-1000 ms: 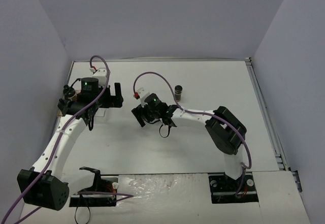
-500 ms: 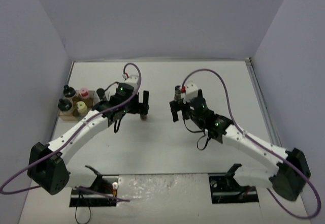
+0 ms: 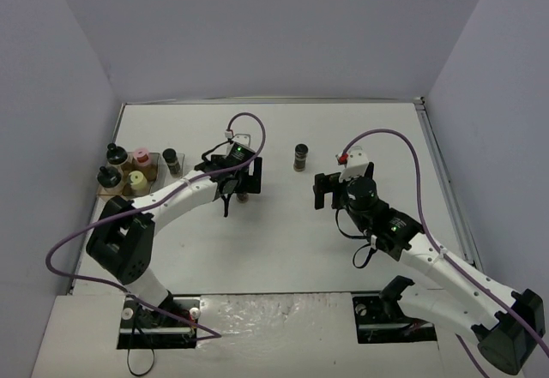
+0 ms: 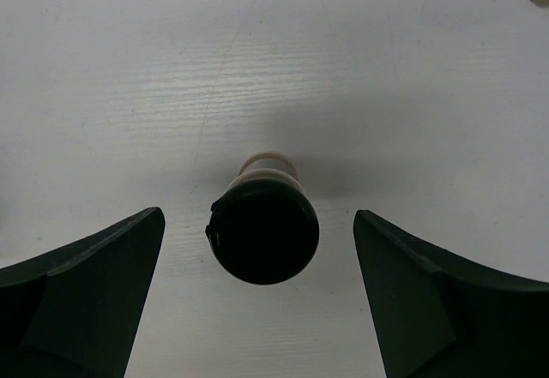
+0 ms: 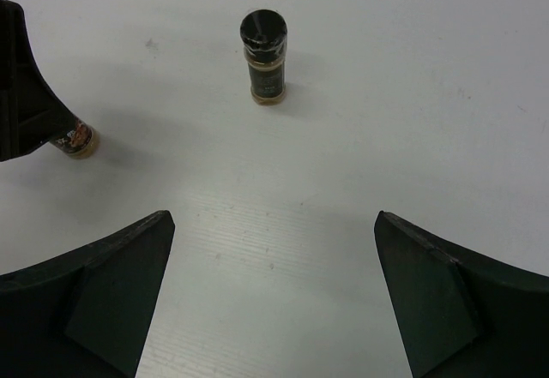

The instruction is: Organize the condiment bottles

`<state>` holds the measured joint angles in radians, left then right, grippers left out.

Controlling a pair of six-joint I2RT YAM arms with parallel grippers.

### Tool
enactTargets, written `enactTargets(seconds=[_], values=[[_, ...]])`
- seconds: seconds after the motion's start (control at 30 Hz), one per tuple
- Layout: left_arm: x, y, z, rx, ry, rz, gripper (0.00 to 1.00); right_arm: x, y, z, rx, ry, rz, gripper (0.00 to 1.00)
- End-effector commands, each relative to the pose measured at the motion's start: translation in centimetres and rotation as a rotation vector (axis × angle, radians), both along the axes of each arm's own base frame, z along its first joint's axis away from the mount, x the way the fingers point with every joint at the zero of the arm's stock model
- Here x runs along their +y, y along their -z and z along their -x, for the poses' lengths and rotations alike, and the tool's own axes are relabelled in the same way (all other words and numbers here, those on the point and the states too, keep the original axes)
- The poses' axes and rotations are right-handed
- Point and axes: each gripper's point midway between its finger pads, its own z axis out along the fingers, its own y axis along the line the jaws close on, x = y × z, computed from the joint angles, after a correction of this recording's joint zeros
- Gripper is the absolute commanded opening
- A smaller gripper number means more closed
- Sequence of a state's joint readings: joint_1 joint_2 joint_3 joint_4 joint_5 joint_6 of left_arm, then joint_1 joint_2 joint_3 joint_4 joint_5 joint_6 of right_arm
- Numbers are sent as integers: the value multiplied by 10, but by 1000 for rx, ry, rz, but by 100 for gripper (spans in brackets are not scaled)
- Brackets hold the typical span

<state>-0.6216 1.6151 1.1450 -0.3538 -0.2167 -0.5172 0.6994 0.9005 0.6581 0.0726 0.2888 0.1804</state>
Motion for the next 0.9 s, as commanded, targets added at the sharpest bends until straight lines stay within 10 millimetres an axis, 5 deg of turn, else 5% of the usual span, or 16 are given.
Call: enactTargets(seconds=[0.0, 0.3, 0.5, 0.67, 0.87], values=[[-13, -21, -22, -74, -49, 51, 80, -6, -12, -6, -45, 46, -35, 100], [-7, -14, -19, -51, -78, 32, 42, -7, -12, -5, -47, 50, -33, 100], [18, -37, -21, -79, -119, 33, 22, -8, -12, -5, -51, 51, -34, 100], [84, -83, -30, -146, -241, 34, 17, -10, -17, -3, -64, 52, -43, 100], [160, -116, -40, -202, -386, 18, 17, -11, -18, -4, -68, 55, -42, 100]])
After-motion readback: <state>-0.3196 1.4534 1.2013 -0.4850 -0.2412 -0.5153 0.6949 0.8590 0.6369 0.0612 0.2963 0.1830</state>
